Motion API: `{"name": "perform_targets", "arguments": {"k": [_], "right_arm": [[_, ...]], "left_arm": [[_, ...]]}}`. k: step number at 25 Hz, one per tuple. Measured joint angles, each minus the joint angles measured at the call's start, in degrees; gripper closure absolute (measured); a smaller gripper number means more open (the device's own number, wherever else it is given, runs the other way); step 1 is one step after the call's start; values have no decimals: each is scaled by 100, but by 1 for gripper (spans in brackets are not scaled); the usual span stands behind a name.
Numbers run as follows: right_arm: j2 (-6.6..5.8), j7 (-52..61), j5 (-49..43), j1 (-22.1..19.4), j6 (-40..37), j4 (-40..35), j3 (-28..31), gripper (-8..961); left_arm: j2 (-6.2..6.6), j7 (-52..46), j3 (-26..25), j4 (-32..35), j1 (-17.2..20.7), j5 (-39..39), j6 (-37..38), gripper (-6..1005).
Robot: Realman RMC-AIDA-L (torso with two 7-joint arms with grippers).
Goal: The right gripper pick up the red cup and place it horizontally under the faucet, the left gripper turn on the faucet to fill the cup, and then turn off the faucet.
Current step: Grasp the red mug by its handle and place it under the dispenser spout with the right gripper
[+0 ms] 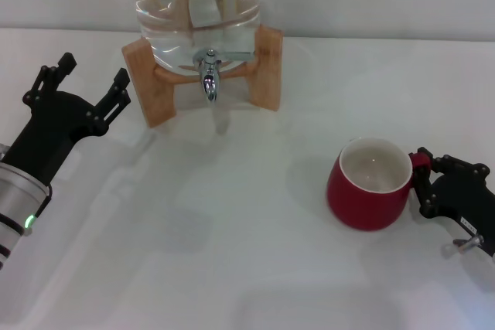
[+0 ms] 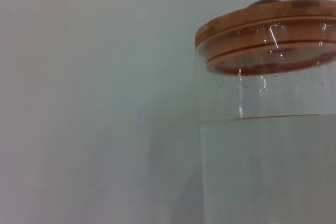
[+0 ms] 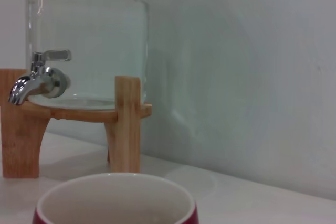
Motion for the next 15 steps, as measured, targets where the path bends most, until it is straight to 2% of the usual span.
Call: {"name": "perform_targets", "arguments": {"k": [15], "right_arm": [[1,-31,8,74,45,155,33,840]], "left_arm": [[0,0,0,0,-5,0,0,125]]}}
